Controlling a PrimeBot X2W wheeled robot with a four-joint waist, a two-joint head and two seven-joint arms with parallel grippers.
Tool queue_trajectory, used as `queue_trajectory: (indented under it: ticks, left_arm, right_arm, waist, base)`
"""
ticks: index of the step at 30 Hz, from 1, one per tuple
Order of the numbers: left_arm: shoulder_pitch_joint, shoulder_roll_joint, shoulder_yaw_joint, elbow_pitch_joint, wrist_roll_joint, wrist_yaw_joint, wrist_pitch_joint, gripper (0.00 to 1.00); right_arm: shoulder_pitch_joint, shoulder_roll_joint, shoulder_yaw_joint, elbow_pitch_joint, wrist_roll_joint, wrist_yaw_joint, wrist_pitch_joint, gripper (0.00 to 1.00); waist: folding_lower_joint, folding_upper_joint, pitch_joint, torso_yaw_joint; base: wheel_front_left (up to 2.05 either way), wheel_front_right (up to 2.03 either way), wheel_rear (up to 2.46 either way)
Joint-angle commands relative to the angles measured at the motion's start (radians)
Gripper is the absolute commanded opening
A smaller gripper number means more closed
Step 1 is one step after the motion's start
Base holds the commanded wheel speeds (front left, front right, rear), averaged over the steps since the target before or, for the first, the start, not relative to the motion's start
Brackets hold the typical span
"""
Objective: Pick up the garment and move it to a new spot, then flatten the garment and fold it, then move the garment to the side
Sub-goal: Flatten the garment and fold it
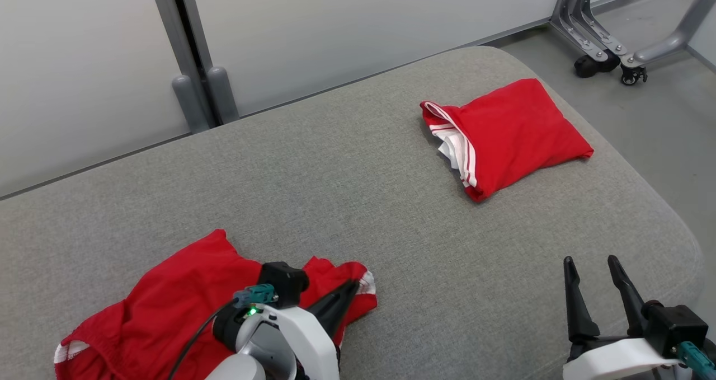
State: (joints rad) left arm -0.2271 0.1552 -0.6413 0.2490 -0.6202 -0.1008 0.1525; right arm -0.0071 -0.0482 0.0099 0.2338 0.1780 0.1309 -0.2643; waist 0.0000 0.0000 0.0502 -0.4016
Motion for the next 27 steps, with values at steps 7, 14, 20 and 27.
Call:
queue_trajectory:
  ticks: [7, 14, 20, 27]
  left_arm:
    - [-0.118, -0.038, 0.018, 0.27, 0.032, 0.005, -0.123, 1.0]
    - [-0.179, -0.052, 0.013, 0.433, 0.036, -0.015, -0.254, 1.0]
    - [-0.157, -0.057, 0.037, 0.413, -0.006, -0.023, -0.359, 1.0]
    - [-0.01, -0.011, 0.14, 0.213, -0.008, 0.051, -0.416, 1.0]
  right_arm:
    - [-0.02, -0.005, 0.03, 0.01, 0.008, 0.0, 0.0, 1.0]
    - [-0.015, -0.005, 0.005, 0.014, 0.0, 0.0, 0.0, 1.0]
    - [0.003, -0.005, -0.022, 0.002, -0.016, 0.0, 0.0, 1.0]
    - [0.028, -0.005, -0.087, -0.028, -0.056, 0.0, 0.0, 1.0]
  waist:
    - [0.0, 0.0, 0.044, -0.045]
    - [0.0, 0.0, 0.049, -0.032]
    - [0.0, 0.0, 0.02, 0.031]
    - [0.0, 0.0, -0.014, 0.149]
  base:
    - [0.0, 0.0, 0.0]
    - [0.0, 0.0, 0.0]
    - [0.0, 0.0, 0.0]
    - [0.0, 0.0, 0.0]
